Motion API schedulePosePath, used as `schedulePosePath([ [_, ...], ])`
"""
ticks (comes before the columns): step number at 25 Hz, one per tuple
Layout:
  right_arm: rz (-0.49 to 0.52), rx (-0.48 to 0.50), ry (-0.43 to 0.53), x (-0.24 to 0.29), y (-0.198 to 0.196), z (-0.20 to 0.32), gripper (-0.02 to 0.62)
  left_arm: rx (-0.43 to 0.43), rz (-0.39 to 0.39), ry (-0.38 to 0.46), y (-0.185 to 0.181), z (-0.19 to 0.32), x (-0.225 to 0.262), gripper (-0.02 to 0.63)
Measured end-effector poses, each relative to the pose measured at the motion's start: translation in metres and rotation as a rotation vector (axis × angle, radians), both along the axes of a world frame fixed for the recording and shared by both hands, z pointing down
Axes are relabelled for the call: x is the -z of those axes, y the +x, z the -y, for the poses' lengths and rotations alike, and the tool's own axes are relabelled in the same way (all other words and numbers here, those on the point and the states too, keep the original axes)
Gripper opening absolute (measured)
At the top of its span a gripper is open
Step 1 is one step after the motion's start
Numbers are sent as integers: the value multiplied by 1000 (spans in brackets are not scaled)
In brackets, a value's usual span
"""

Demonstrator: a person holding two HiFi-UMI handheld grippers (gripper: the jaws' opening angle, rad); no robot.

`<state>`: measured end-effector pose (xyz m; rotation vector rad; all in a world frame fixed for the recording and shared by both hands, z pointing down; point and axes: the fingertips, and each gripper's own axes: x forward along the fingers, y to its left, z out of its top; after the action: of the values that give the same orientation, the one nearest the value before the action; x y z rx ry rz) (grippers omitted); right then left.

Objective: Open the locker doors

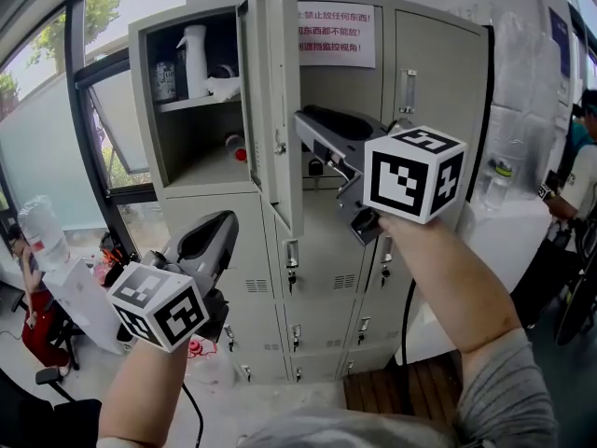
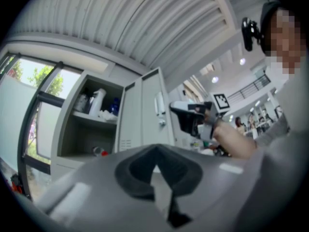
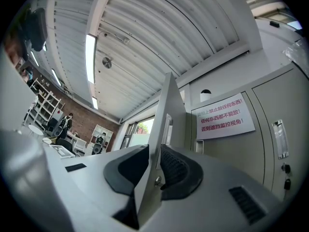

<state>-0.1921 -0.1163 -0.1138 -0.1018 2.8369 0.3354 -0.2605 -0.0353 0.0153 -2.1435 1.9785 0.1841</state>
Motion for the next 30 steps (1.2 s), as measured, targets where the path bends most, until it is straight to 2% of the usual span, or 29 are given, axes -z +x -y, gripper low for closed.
schedulePosePath([
  [5, 22, 126, -10, -41, 27, -31, 71, 13, -8, 2, 1, -9, -17, 5],
  [9, -21, 204, -81, -142, 45, -43, 61, 19, -36, -19, 4, -18, -65, 5],
  [12, -91, 172, -130, -236, 50, -34, 48, 58, -37, -28, 6, -27, -109, 5],
  [15, -145, 116, -238, -301, 56, -18, 46, 70, -87, -39, 7, -32, -154, 5],
  [18, -158, 87, -299, -324, 64, -10, 46, 36, -150, -60, 11, -34, -187, 3],
  [23, -168, 74, -289, -334, 70, -8, 46, 20, -151, -97, 18, -32, -205, 3],
  [30, -198, 91, -324, -353, 61, -14, 46, 67, -162, -124, 8, -35, -220, 5],
])
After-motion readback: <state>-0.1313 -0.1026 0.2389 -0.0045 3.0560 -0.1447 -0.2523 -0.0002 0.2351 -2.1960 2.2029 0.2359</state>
